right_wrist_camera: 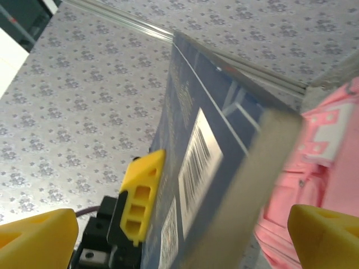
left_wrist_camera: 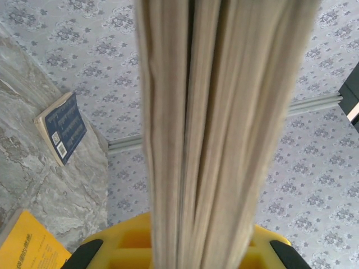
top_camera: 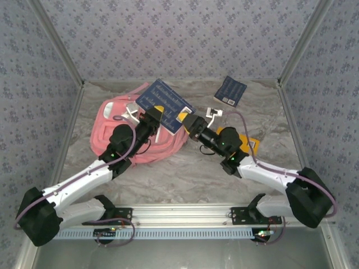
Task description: Pack books, pencil case, and school supplies into a backpack
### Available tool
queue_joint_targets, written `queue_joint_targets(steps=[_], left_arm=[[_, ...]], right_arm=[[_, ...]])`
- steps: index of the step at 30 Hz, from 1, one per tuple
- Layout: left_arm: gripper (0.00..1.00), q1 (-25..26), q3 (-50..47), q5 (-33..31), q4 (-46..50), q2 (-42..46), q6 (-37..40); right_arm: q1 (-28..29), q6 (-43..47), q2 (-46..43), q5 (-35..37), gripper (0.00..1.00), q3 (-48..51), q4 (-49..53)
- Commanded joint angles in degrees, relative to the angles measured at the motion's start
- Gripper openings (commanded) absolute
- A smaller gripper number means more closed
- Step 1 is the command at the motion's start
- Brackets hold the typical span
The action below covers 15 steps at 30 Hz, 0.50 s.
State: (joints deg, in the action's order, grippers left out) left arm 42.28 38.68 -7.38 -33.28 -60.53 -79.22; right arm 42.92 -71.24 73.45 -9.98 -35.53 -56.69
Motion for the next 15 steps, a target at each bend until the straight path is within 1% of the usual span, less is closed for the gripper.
queue_joint_targets(steps=[1, 4, 7, 9, 11, 13, 15], left_arm=[[0.0, 0.7, 2.4, -1.2, -3.8, 0.9, -0.7], [0.0, 0.9, 2.0, -1.7, -2.1, 1.4, -0.1], [0.0, 1.2, 1.6, -1.9, -2.2, 1.2, -0.1], [0.0, 1.6, 1.7, -2.1, -1.9, 1.1, 0.3], [0.0, 2.0, 1.7, -2.3, -1.7, 0.9, 0.6], [0.0, 2.4, 1.6, -2.9, -1.5, 0.8, 0.8], [0.0, 2.7, 1.4, -3.3, -1.3, 0.8, 1.3]], right_arm=[[0.5, -2.0, 3.0, 0.5, 0.93, -3.7, -7.8], [0.7, -3.1, 5.6, -0.6, 0.81, -5.8, -9.6], [1.4, -2.3, 6.4, 0.1, 0.66, -6.6, -9.2], [2.2, -0.9, 6.0, 1.5, 0.5, -6.5, -7.7], [3.1, -0.1, 5.4, 3.5, 0.4, -6.3, -5.8], [3.7, 0.0, 5.2, 5.1, 0.28, -5.9, -4.9], [3.9, -0.2, 5.3, 5.8, 0.13, -5.6, -4.9]])
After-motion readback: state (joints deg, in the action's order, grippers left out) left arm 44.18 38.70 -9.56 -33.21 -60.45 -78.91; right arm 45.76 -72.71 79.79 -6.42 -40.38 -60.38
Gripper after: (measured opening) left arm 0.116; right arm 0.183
